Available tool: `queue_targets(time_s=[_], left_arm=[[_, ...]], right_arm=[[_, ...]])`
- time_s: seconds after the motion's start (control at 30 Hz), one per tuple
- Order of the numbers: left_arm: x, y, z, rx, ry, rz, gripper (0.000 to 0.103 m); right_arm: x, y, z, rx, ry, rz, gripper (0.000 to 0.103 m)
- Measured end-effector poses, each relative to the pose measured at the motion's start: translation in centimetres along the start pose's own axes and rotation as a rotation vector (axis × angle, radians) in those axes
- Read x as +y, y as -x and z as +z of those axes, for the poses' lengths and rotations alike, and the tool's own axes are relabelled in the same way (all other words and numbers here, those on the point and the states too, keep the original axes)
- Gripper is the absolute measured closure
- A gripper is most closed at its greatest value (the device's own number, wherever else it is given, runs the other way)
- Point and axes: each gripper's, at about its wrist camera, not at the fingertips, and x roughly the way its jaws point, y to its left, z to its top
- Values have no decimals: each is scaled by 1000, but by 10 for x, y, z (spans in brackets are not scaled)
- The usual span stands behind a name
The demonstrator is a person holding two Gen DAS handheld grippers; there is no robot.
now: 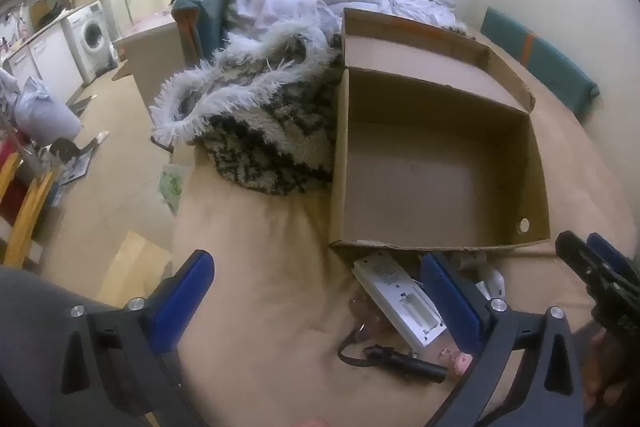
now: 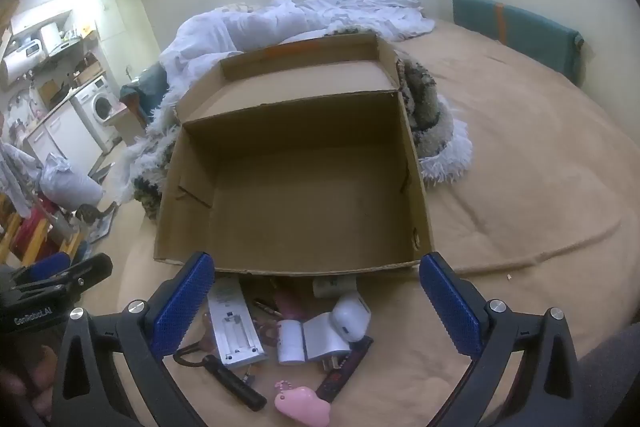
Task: Organize rigid objects
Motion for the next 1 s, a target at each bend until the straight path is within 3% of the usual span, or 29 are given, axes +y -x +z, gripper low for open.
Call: queue_targets(time_s=[1.0], left_arm=[[2, 0, -1, 2, 7, 12, 0]], right_arm=[[-1, -1, 0, 3, -7, -7, 0]])
